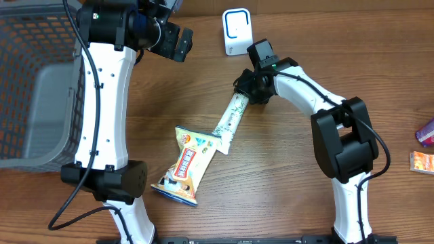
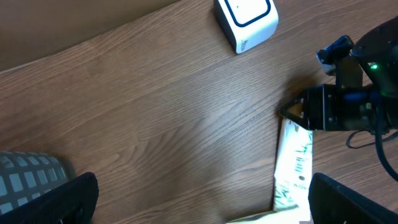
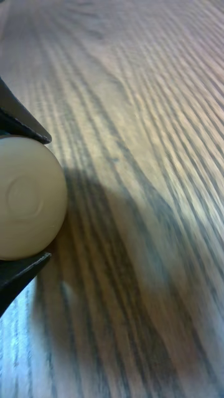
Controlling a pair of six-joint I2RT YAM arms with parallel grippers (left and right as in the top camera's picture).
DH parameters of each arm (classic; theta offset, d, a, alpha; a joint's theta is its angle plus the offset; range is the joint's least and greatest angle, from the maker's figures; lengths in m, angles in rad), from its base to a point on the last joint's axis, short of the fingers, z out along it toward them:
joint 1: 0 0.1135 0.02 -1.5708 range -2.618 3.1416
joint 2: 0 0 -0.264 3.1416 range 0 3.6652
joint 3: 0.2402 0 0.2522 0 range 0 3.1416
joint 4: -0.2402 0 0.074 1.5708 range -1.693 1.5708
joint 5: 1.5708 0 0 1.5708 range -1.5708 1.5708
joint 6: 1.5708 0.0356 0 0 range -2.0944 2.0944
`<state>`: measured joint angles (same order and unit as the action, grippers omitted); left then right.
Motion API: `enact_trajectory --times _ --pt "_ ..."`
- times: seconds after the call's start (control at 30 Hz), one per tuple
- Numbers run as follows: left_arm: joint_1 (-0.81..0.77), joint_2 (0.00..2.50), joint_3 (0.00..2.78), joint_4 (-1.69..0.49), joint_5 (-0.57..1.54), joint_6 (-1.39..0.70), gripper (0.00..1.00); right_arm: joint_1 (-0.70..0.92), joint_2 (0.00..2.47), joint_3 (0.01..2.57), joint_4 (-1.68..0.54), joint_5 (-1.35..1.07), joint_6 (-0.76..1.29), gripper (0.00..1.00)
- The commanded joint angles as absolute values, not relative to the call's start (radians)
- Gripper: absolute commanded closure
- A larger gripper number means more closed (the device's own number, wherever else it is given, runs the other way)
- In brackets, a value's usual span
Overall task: Scan the item barcode
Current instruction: 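Grasp the white tube by its gold cap with the right gripper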
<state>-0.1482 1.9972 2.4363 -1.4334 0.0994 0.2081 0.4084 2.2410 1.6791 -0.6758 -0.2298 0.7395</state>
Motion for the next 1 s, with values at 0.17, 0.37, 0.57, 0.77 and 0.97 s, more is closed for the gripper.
enact_trajectory --times 0.17,0.37,0.57,0.77,0.97 --pt "-0.144 1.990 2.442 -1.433 0.097 0.194 0.00 0.416 1.981 1.684 -0.777 -0.401 0.358 0.67" --pt "-0.144 1.990 2.442 -1.433 0.097 0.194 0.00 0.416 1.880 1.684 -0.822 -0.630 0.176 0.67" --pt "-0.144 1.990 2.442 -1.433 0.097 0.194 0.00 0.416 1.870 1.684 -0.939 -0.658 0.027 0.72" --pt "-0.144 1.990 2.442 -1.433 0.097 0.194 0.00 0.416 1.870 1.684 -1.053 -0.662 -0.192 0.73" --pt "-0.144 1.990 2.442 -1.433 0.097 0.194 0.00 0.415 1.869 1.684 -1.056 -0.814 -0.373 0.73"
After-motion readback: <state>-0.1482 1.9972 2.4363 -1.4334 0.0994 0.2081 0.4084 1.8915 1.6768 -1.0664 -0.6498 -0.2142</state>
